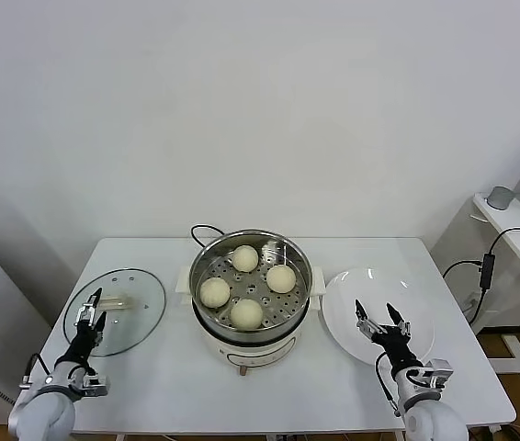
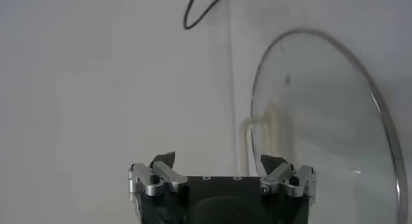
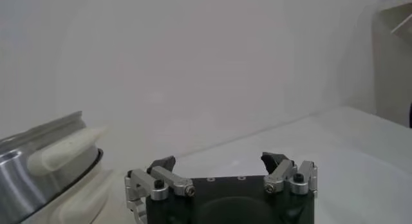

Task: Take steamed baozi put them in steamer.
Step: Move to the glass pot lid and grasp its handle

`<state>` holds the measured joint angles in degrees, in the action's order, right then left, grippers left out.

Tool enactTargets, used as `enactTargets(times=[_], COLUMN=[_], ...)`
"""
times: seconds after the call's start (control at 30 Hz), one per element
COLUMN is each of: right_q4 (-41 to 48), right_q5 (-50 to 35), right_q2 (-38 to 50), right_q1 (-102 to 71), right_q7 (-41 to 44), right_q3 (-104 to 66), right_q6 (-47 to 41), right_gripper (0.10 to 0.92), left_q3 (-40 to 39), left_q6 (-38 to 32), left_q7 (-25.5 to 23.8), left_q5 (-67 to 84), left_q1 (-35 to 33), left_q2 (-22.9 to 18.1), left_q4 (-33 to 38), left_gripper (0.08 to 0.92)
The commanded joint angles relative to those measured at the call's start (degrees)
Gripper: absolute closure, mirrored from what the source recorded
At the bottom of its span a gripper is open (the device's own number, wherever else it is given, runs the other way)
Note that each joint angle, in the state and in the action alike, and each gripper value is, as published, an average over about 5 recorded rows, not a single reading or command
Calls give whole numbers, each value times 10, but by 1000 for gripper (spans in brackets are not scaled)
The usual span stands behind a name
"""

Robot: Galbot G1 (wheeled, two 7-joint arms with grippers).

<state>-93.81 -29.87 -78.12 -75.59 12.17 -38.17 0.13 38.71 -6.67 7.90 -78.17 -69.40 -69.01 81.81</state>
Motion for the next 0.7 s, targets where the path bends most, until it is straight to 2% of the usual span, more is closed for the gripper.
enactTargets(times=[0.03, 0.7], right_q4=[0, 1], right_q5=[4, 8], right_q2=[-6, -11], right_q1=[-4, -12], right_q7=[-1, -1], right_q3=[-1, -5], right_q6=[1, 4], right_gripper=[203, 203], left_q3=[-6, -20], left_q6=[4, 28], left_q7=[8, -6], left_q5=[-19, -13], left_q1=[33, 90], left_q2=[10, -2], left_q4=[-47, -77], left_gripper=[177, 177])
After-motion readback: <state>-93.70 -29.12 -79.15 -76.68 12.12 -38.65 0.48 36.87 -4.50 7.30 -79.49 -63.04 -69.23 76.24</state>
